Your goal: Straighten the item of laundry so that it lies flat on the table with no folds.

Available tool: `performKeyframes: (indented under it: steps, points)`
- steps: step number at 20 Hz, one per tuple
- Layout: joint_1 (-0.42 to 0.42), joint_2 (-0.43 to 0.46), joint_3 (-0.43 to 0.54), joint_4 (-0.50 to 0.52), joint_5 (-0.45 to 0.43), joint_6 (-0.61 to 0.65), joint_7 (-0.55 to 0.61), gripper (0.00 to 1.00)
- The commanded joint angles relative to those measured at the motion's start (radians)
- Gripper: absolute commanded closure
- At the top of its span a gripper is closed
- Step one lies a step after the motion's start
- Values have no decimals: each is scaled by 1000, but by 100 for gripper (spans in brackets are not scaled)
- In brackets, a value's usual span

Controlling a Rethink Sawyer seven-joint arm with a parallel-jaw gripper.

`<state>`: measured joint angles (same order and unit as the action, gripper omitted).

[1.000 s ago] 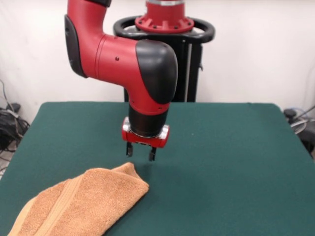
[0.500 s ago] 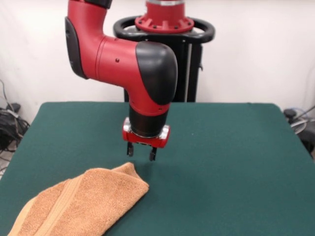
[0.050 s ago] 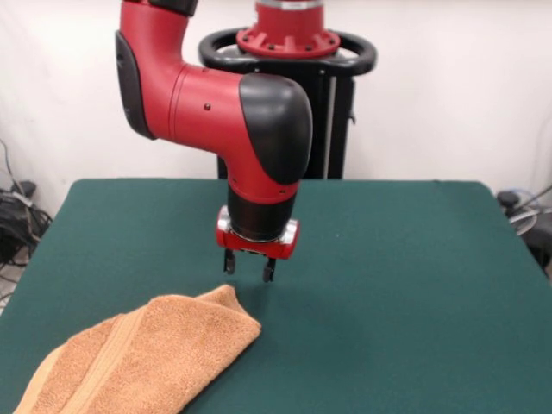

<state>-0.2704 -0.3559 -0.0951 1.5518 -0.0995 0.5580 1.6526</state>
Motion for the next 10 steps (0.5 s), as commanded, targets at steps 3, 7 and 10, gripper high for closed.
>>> performKeyframes:
  steps: [3,7,10]
  points:
    - [38,17,48,14,-48,-83,102,0]
    - [51,14,45,18,-54,-109,114,0]
    - [65,15,37,14,-58,-131,123,0]
